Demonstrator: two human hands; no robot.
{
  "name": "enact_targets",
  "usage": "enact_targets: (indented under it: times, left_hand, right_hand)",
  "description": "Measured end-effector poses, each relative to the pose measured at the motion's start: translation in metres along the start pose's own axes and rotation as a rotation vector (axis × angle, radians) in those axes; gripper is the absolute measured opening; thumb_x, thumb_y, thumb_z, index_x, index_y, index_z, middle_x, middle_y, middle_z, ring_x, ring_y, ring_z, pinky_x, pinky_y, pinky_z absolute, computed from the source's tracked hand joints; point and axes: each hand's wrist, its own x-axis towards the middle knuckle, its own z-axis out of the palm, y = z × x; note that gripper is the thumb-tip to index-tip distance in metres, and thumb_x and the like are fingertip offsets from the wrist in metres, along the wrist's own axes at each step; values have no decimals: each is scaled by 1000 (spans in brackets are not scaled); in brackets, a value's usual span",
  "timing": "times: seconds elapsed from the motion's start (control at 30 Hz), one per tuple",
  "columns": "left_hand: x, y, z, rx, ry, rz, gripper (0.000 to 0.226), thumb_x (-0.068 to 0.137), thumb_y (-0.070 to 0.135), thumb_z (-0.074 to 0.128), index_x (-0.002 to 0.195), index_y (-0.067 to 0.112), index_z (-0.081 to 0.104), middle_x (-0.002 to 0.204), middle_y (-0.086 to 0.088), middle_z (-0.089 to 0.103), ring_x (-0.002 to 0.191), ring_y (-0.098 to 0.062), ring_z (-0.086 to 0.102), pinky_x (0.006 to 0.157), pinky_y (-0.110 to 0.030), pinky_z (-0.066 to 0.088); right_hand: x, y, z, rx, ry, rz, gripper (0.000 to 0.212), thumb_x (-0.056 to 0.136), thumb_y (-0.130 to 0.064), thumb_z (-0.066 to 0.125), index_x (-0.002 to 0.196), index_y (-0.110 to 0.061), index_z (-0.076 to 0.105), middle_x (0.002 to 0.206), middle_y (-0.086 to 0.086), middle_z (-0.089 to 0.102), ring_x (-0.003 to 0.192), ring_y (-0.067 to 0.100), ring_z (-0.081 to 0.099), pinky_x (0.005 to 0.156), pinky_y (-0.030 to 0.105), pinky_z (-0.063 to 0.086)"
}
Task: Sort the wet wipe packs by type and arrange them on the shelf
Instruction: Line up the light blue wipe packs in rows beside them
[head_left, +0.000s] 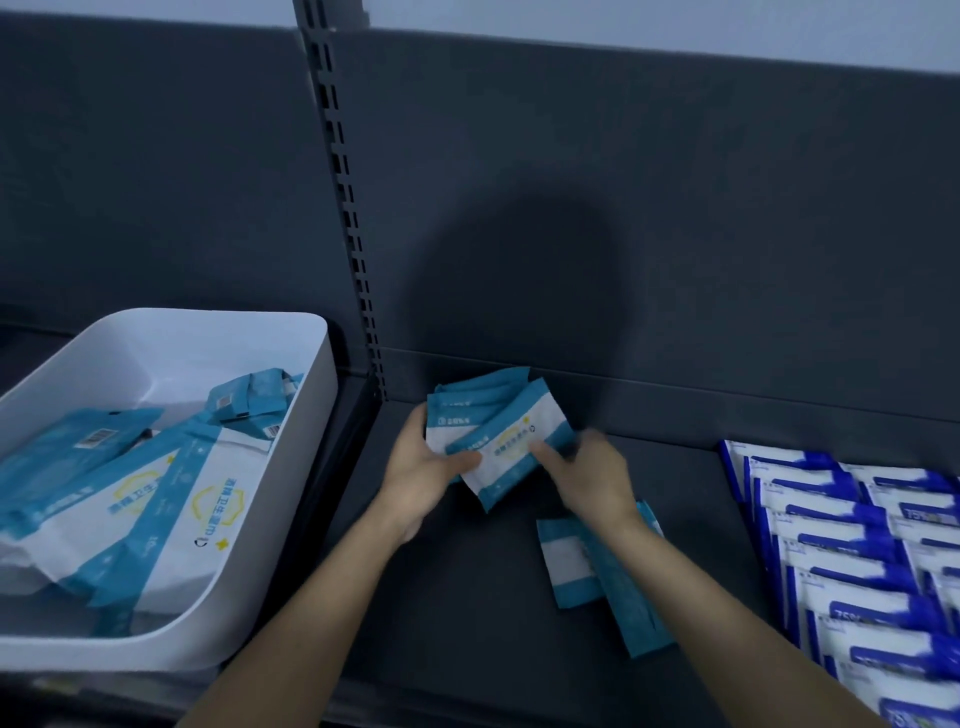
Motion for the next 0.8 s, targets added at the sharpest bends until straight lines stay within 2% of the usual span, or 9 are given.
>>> enact_targets:
  times: [0.07,0.17,0.27,0.33,0.4,0.53,0.63,0.73,0.8]
  left_hand:
    - [2,1,-6,31,-32,15,60,76,-19,66,111,28,53,106,6,68,94,-5,67,74,-18,54]
    - [6,-2,-8,104,-96,29,62,77,-22,62,112,29,55,105,8,68,96,-6,65,77,-18,53]
    - [8,-5,-9,129,-113,42,58,79,-21,61,118,21,55,110,3,67,100,-7,65,82,-20,52]
    - [11,-6,-12,149,-82,65,54,81,-20,60,122,14,55,109,4,67,97,-2,65,82,-17,52]
    - [14,-4,-14,165,-57,89,53,81,-20,59,125,9,52,108,5,65,93,3,65,81,-15,51]
    - [21,-4,-16,175,-15,73,65,77,-15,69,131,14,47,110,8,63,91,9,63,78,-12,50]
    - [20,-13,-20,196,-32,17,74,73,-10,75,133,18,41,115,3,62,99,0,63,81,-18,52]
    - [20,-17,-18,287,-71,1,72,75,-5,76,130,22,39,117,3,59,105,-6,59,83,-18,51]
    - [23,-18,-17,334,-20,31,60,78,-5,72,119,29,44,114,2,60,105,-11,60,85,-21,51]
  right_hand:
    - [9,2,-10,57,-20,-98,92,73,-38,80,145,-11,30,138,6,48,126,21,49,102,34,44]
    - [19,-4,-11,306,-247,-118,114,67,-18,86,152,-22,10,140,-8,39,127,12,46,104,27,41]
    - [26,-9,-2,448,-321,-123,90,66,-4,85,139,-20,36,128,-1,57,108,8,60,89,23,51]
    - [30,-11,4,435,-245,-182,67,66,-1,84,120,-21,51,113,-1,64,100,9,63,83,21,52]
    - [31,-12,11,430,-159,-248,53,69,-1,82,107,-24,54,106,-3,64,95,9,64,79,20,54]
    - [34,-4,21,330,-119,-307,50,73,-9,81,112,-21,51,111,-1,60,101,10,60,89,27,52]
    - [28,4,27,317,-197,-263,65,73,-8,81,125,-20,44,114,-8,58,104,5,57,93,21,48]
    - [25,4,35,289,-188,-253,68,73,-6,80,124,-25,39,103,-20,54,92,-6,55,78,4,45]
    - [26,-1,37,262,-124,-253,60,73,-8,80,116,-22,41,97,-19,53,88,-2,54,77,10,47]
